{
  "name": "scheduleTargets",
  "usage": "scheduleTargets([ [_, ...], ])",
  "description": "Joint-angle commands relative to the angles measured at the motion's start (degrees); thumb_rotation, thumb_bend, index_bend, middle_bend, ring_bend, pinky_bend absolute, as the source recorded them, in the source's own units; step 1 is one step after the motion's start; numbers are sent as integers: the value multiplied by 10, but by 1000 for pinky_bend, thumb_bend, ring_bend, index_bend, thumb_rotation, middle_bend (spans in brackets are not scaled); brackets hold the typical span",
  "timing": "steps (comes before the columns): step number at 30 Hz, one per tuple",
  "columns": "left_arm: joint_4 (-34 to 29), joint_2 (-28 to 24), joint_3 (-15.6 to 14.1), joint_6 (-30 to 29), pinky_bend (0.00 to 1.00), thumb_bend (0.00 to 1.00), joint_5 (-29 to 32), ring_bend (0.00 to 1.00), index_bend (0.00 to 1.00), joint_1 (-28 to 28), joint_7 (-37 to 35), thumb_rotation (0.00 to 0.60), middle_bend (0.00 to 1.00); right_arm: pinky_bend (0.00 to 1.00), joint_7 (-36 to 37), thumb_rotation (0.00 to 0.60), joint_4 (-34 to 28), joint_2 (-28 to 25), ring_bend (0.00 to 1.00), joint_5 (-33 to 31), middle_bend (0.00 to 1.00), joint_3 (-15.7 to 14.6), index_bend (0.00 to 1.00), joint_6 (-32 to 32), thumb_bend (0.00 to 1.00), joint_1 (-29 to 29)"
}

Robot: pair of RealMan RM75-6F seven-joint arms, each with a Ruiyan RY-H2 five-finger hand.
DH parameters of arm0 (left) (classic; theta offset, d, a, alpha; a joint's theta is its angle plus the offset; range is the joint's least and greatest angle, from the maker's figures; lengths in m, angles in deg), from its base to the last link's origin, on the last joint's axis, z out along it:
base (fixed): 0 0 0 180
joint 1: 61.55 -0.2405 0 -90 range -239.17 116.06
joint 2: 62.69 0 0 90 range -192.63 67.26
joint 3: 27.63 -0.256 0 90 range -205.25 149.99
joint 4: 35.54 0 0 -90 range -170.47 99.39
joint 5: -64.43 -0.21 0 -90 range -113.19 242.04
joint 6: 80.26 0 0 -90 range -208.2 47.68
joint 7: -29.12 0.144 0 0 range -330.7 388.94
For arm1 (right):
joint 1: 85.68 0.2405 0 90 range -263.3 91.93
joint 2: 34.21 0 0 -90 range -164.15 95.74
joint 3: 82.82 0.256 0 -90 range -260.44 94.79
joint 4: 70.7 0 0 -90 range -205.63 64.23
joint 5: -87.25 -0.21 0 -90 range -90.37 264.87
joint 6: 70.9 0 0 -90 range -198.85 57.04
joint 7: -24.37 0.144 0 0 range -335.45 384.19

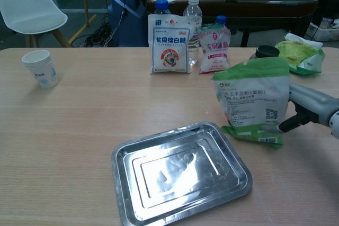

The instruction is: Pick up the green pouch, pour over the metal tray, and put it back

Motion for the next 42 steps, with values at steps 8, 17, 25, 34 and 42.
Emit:
scheduleTargets([
  [8, -2, -1, -1, -1, 57, 283, -1, 120, 102, -1, 2, 600, 29, 176, -9, 600, -46, -21, 115, -10, 252, -12, 124, 5, 270, -11],
  [17, -1, -2, -2, -1, 57, 283, -1, 120, 102, -2, 0, 600, 29, 176, -28, 600, -43, -15, 115, -19, 252, -18, 124, 21, 271, -4],
  [25, 2, 0, -2, 3, 57, 283, 3, 120, 102, -2, -4, 600, 29, 176, -14, 600, -41, -10, 115, -11, 252, -21, 133, 17, 266, -8],
  [34, 4, 0, -1, 0, 57, 283, 5, 120, 102, -4, -10, 600, 28, 209, -13, 600, 2, 26, 202, -1, 338, -12, 307, 11, 382, 2],
  [42, 7, -1, -1, 0, 57, 283, 5, 120, 102, -4, -14, 600, 28, 258, -7, 600, 37, 38, 262, 21, 400, -9, 401, 0, 581, 8],
])
